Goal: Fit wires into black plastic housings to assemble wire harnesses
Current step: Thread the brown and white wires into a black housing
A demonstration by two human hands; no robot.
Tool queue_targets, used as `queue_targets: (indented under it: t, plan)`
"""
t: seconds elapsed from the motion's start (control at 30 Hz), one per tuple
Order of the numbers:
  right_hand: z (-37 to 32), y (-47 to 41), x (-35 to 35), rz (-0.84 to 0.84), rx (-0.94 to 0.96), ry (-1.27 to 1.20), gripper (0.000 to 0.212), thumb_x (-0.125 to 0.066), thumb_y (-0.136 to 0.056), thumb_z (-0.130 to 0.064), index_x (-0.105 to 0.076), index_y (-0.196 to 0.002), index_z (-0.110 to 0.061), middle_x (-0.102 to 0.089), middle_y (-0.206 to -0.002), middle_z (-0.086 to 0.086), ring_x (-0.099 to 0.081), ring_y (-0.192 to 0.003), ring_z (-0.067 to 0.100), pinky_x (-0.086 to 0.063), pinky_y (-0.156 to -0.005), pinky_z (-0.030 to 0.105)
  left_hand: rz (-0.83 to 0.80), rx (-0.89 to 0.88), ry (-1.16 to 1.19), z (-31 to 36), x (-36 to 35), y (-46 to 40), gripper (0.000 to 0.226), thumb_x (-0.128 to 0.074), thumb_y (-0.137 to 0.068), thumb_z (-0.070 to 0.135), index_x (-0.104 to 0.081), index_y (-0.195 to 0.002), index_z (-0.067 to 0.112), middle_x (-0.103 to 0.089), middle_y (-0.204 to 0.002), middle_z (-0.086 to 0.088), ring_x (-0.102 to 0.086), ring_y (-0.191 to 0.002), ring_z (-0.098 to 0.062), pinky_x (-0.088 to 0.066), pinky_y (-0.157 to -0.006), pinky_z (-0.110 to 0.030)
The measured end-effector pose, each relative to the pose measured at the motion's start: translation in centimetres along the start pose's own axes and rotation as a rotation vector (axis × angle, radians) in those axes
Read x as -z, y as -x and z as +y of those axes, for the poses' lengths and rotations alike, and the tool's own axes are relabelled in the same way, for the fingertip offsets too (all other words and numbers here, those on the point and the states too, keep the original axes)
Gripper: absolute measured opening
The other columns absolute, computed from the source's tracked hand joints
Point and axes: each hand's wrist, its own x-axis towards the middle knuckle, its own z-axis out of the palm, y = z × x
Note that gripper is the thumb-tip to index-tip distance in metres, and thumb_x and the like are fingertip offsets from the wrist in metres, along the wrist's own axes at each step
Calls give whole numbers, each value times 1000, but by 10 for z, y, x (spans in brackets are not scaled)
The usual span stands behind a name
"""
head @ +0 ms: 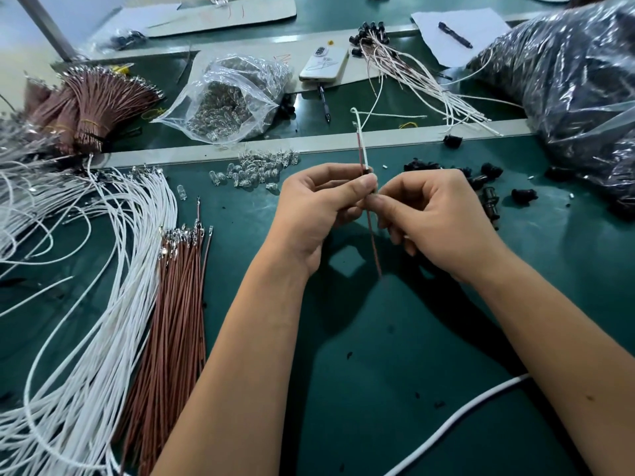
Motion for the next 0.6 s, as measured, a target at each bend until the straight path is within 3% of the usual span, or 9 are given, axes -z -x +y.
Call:
queue_targets:
  t: [0.13,0.2,0.27,0.33,0.4,0.47,0.53,0.6]
  plan:
    - [-6,2,3,-106,-10,-46,20,-75,-94,-12,-70,-77,-3,-62,-54,0,-50,-42,9,-37,-41,15,8,6,96,3,0,-1,8,-73,-85,5,-73,-93,9,-74,-81,-5,-61,-62,-9,-51,-65,-19]
    - [-9,4,9,-355,-60,-79,18,-74,-93,-7,-70,-76,-4,-61,-53,-1,-49,-41,6,-35,-40,14,38,6,220,6,3,-3,7,-71,-87,6,-73,-94,7,-74,-82,-5,-60,-62,-9,-52,-62,-17]
    - [-14,8,12,-695,-126,-54,17,-74,-92,-12,-70,-76,-7,-61,-53,4,-48,-42,10,-34,-39,16,54,-3,328,9,8,-6,8,-69,-88,7,-74,-94,7,-74,-82,-5,-62,-66,-9,-53,-61,-17]
    - [-17,11,12,-895,-144,-30,18,-73,-93,-19,-71,-77,-10,-61,-56,10,-47,-44,15,-33,-39,18,51,-14,376,10,11,-6,9,-69,-87,7,-74,-95,7,-74,-82,-5,-63,-67,-10,-54,-62,-17]
    - [-18,11,6,-782,-157,-115,23,-73,-96,-26,-71,-77,-13,-61,-56,3,-46,-41,10,-31,-37,16,46,-8,333,10,11,-6,11,-69,-87,5,-72,-97,5,-73,-81,-6,-63,-66,-11,-54,-61,-17]
    - [-14,7,-5,-453,-201,-227,33,-71,-94,-35,-69,-83,-4,-61,-59,3,-46,-39,7,-28,-35,14,34,4,235,8,9,-6,9,-69,-88,3,-71,-97,5,-74,-79,-7,-62,-64,-12,-54,-60,-18]
    - [-10,2,-12,-190,-203,-240,35,-68,-97,-32,-67,-86,1,-61,-62,7,-45,-40,9,-27,-35,14,22,4,146,5,5,-5,8,-69,-88,2,-72,-93,7,-74,-78,-6,-62,-62,-12,-54,-60,-19]
    - [-6,0,-10,-148,-191,-187,29,-67,-100,-22,-68,-81,0,-60,-63,10,-45,-41,10,-27,-36,15,31,-4,128,3,2,-5,7,-70,-88,2,-72,-92,8,-74,-79,-6,-62,-60,-10,-53,-60,-19]
